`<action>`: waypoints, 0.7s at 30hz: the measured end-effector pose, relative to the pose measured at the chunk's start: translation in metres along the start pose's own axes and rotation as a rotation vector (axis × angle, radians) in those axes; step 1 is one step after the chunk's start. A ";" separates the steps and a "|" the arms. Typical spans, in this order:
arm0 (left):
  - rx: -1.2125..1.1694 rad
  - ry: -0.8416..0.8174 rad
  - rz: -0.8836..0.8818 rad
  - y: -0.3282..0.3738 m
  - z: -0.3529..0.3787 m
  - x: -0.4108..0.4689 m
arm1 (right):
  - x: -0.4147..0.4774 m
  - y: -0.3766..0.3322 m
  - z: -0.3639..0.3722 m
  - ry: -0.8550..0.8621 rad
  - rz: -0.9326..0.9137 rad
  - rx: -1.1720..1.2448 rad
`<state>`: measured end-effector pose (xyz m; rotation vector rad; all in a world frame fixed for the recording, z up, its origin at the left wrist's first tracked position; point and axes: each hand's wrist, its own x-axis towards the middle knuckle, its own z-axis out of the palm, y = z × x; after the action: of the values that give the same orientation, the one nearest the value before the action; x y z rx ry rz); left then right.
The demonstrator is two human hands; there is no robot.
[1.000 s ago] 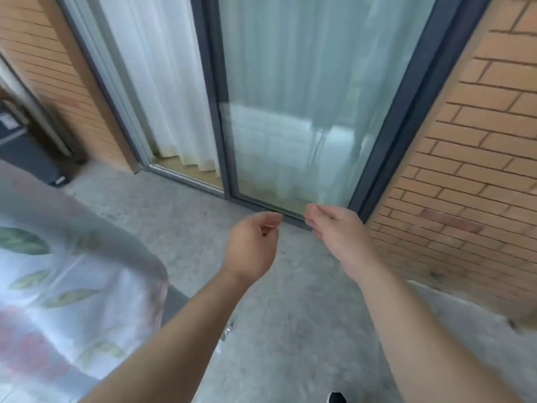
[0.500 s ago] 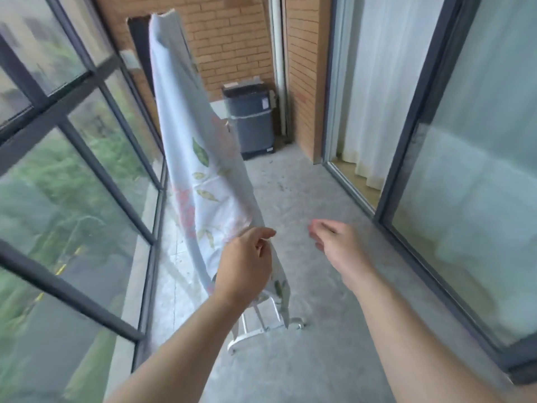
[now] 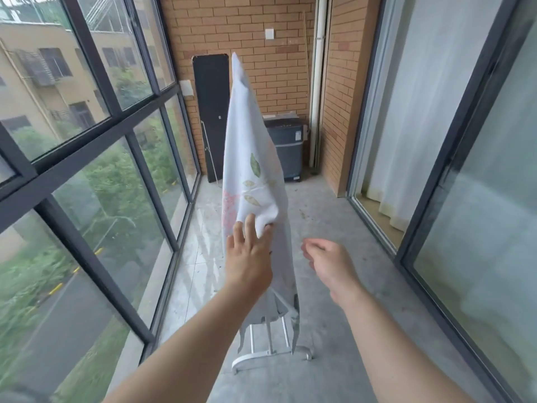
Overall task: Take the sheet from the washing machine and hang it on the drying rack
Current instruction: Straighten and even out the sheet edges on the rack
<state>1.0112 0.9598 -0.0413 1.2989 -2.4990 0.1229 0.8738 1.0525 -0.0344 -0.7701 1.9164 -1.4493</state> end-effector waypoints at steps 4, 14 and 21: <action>0.036 -0.227 0.070 -0.004 -0.007 -0.004 | -0.007 -0.009 0.013 -0.008 -0.007 0.008; -0.366 -0.119 -0.029 -0.015 -0.004 -0.008 | -0.036 -0.009 0.009 0.083 -0.028 -0.094; -0.687 0.297 -0.249 -0.024 -0.024 -0.024 | -0.044 -0.006 0.004 0.049 -0.049 -0.113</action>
<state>1.0488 0.9699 -0.0284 1.1614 -1.8539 -0.5154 0.9057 1.0813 -0.0237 -0.8461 2.0441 -1.4111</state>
